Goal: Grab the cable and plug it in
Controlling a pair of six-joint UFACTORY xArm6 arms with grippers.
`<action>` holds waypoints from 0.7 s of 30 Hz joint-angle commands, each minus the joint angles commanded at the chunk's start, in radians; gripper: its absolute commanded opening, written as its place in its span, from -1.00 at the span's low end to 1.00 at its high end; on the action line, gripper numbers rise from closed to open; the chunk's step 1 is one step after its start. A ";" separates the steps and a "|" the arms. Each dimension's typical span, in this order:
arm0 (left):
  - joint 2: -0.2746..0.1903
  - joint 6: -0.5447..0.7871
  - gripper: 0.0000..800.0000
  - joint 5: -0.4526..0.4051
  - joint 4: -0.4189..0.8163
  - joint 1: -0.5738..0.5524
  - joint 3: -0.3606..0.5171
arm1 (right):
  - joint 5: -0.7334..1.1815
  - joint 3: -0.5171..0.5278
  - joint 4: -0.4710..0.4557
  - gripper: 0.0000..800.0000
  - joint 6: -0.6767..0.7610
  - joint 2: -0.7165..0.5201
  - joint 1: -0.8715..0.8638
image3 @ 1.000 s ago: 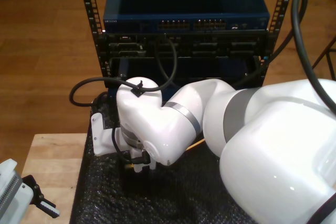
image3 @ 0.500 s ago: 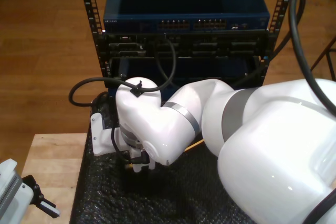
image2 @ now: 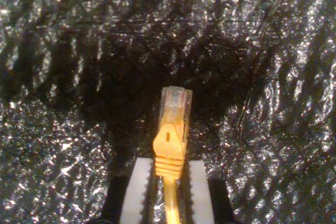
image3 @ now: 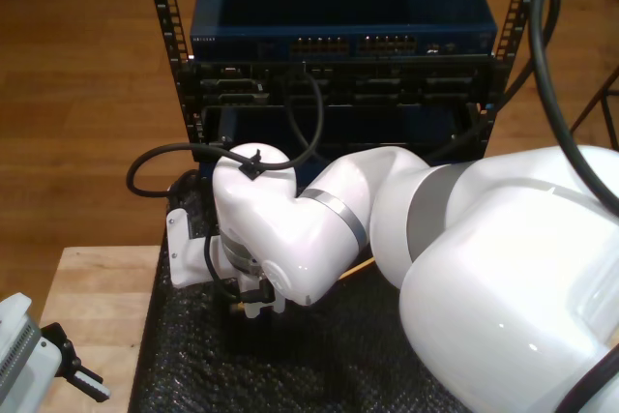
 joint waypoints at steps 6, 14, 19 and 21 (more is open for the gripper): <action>0.000 0.000 1.00 0.000 0.000 0.000 0.000 | 0.000 0.000 0.000 -0.86 0.000 0.000 0.000; 0.000 0.000 1.00 0.000 0.000 0.000 0.000 | 0.002 0.002 0.002 -0.99 -0.006 -0.003 0.000; 0.000 -0.002 1.00 0.000 0.000 0.000 0.000 | 0.005 0.003 0.009 -0.99 -0.009 -0.014 -0.002; 0.000 -0.002 1.00 0.000 0.000 0.000 0.000 | 0.006 0.005 0.011 -0.99 -0.011 -0.026 -0.002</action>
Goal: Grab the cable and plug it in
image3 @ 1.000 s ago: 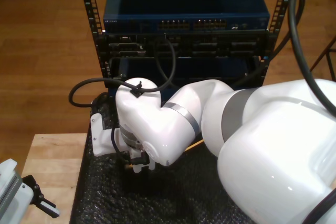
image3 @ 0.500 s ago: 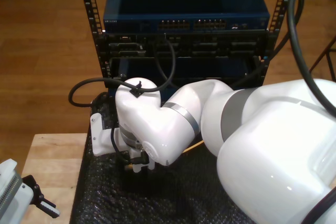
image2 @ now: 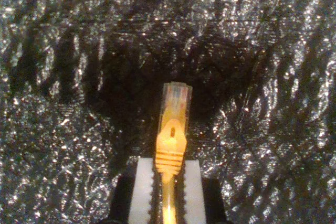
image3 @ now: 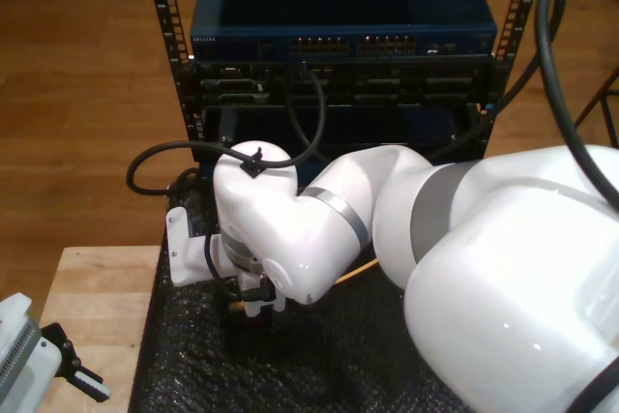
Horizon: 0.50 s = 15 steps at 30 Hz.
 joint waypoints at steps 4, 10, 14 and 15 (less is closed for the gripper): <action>0.000 0.000 1.00 0.000 0.000 0.000 0.000 | 0.005 0.000 0.002 -0.99 -0.002 -0.026 -0.009; 0.000 -0.002 1.00 0.000 0.000 0.000 -0.002 | 0.031 -0.002 0.002 -0.99 -0.020 -0.064 -0.035; 0.000 0.000 1.00 0.005 -0.018 0.000 -0.012 | 0.052 0.000 0.026 -0.99 -0.043 -0.086 -0.049; 0.000 0.000 1.00 0.005 -0.025 0.000 -0.012 | 0.052 0.000 0.035 -0.99 -0.051 -0.086 -0.052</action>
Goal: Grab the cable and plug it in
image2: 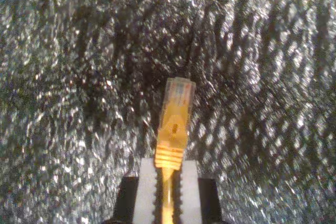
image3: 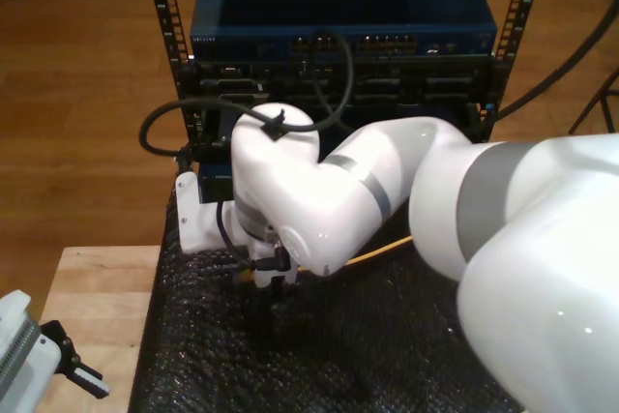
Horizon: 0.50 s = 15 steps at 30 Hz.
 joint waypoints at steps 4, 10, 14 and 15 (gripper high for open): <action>0.000 0.000 1.00 0.002 -0.006 0.000 0.000 | 0.003 0.003 0.031 -0.99 -0.025 0.005 -0.002; 0.000 0.000 1.00 0.002 -0.006 0.000 0.000 | 0.002 0.006 0.031 -0.99 -0.025 0.026 0.006; 0.000 0.002 1.00 0.002 -0.006 0.000 -0.002 | 0.000 0.002 0.031 -0.96 -0.025 0.063 0.006; 0.000 0.002 1.00 0.002 -0.006 0.000 0.000 | 0.000 0.000 0.029 -0.92 -0.023 0.069 0.006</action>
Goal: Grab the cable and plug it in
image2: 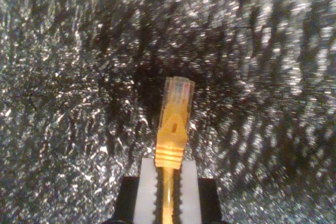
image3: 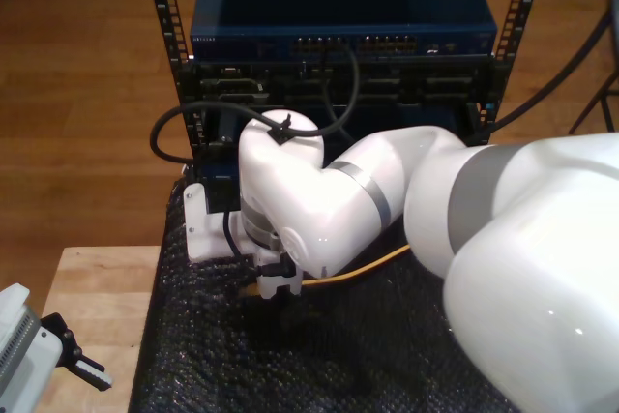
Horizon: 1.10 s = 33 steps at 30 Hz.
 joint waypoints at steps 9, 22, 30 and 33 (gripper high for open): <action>0.000 0.000 1.00 0.002 0.000 0.000 -0.002 | 0.002 -0.012 0.000 0.02 -0.002 0.018 0.005; -0.002 0.002 1.00 0.002 0.000 0.000 -0.002 | -0.003 -0.015 -0.005 0.03 0.000 0.044 0.018; 0.000 0.002 1.00 0.002 0.000 0.000 -0.002 | -0.005 -0.021 -0.006 -0.15 0.000 0.051 0.018; 0.000 0.002 1.00 0.002 0.000 0.000 -0.003 | -0.005 -0.021 -0.006 -0.19 0.000 0.051 0.018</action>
